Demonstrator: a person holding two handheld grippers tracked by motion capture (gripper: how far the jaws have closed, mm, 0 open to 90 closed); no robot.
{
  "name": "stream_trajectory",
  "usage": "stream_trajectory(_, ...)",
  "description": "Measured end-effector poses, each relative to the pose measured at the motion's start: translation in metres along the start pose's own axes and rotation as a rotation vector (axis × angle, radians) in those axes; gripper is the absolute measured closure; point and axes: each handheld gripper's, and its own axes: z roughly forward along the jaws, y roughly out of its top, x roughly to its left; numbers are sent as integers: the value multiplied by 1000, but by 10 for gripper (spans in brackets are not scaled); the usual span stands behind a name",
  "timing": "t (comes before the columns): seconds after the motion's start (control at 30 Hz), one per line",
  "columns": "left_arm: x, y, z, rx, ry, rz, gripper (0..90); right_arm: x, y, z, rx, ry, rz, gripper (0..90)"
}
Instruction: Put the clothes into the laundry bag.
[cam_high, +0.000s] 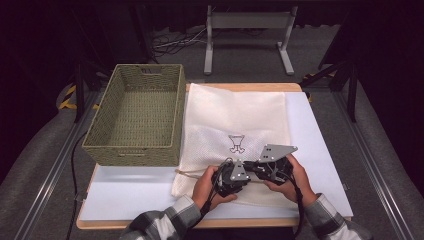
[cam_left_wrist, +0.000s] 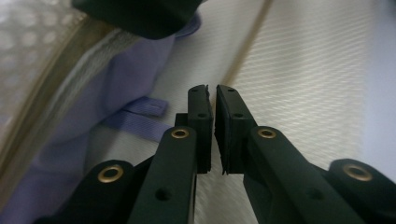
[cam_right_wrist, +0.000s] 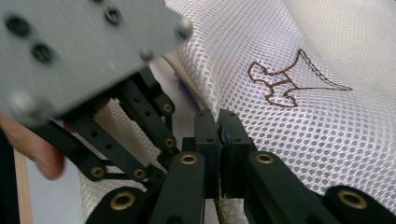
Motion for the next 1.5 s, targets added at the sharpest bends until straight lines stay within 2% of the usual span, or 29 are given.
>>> stream_trajectory(0.03,1,1,1,8,7,6,889,0,0,0,0,0,-1,880)
stream_trajectory(0.1,3,2,2,46,60,22,900,0,0,0,4,2,0,880)
stream_trajectory(0.17,8,0,2,57,65,-1,900,1,0,0,8,7,4,880)
stream_trajectory(0.23,8,1,1,80,110,23,900,2,-1,0,10,8,-3,880)
stream_trajectory(0.3,9,1,0,84,111,21,900,2,-1,0,11,7,-1,880)
stream_trajectory(0.37,10,0,-1,100,153,24,900,1,-1,-2,8,9,-1,880)
stream_trajectory(0.4,11,-1,-2,112,161,22,900,1,-2,-3,9,10,-1,881)
stream_trajectory(0.5,18,-5,-6,133,243,-11,900,1,-3,-5,10,9,0,881)
stream_trajectory(0.53,22,-7,-7,126,247,-38,900,1,-3,-5,11,10,-1,881)
stream_trajectory(0.57,26,-10,-10,123,268,-72,900,1,-3,-5,11,11,-2,881)
stream_trajectory(0.63,28,-13,-12,111,269,-104,900,2,-3,-4,17,9,-5,880)
stream_trajectory(0.7,28,-14,-13,96,259,-107,900,3,-3,-2,23,5,-13,881)
stream_trajectory(0.77,28,-16,-16,73,220,-116,900,3,-3,-1,21,4,-10,881)
stream_trajectory(0.83,24,-14,-20,15,169,-95,900,3,-3,-2,15,1,-6,881)
stream_trajectory(0.87,22,-12,-21,-5,160,-89,900,2,-3,-2,12,-2,-5,881)
stream_trajectory(0.93,18,-8,-24,-45,110,-75,900,3,-3,-2,10,-4,-5,881)
stream_trajectory(0.97,16,-6,-25,-52,103,-64,900,3,-3,-2,9,-5,-5,881)
stream_trajectory(1.13,12,-2,-21,-91,62,-81,899,3,-3,-2,4,-4,-3,881)
stream_trajectory(1.23,11,1,-17,-109,55,-84,871,3,-3,-2,2,-4,-2,881)
stream_trajectory(1.3,10,5,-12,-109,73,-75,893,2,-3,-2,-2,-2,1,881)
stream_trajectory(1.33,11,7,-9,-112,66,-73,899,2,-2,-2,-3,-2,1,882)
stream_trajectory(1.4,9,10,-3,-114,99,-61,900,2,-2,-2,-6,1,2,882)
stream_trajectory(1.43,9,11,0,-112,99,-54,900,2,-2,-2,-6,-1,1,882)
stream_trajectory(1.5,9,14,3,-107,125,-57,900,2,-2,-2,-6,0,3,882)
